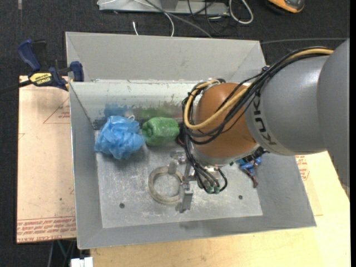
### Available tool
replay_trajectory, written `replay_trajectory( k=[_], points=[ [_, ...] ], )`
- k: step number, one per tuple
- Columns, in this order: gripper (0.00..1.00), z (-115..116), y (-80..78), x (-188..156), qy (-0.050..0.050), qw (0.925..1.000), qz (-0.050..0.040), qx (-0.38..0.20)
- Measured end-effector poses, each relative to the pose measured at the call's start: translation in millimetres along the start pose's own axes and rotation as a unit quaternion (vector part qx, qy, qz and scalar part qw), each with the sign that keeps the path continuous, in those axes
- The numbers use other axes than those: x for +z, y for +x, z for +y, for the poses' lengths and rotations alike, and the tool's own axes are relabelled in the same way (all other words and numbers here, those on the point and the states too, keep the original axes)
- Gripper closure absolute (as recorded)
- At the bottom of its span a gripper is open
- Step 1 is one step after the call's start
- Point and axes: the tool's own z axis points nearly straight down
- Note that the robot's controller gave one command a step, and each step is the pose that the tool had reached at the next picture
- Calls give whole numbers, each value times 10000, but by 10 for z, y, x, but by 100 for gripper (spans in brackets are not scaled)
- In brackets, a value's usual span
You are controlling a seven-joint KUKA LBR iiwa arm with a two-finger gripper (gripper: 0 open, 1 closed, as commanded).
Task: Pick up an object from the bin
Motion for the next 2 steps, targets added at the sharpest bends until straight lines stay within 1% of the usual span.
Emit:
replay_trajectory(
  k=[1,2],
  points=[
    [0,-6,-19,-43,-5,10000,-37,18],
    [0,-245,279,218,-2,9996,-9,-267]
  ],
)
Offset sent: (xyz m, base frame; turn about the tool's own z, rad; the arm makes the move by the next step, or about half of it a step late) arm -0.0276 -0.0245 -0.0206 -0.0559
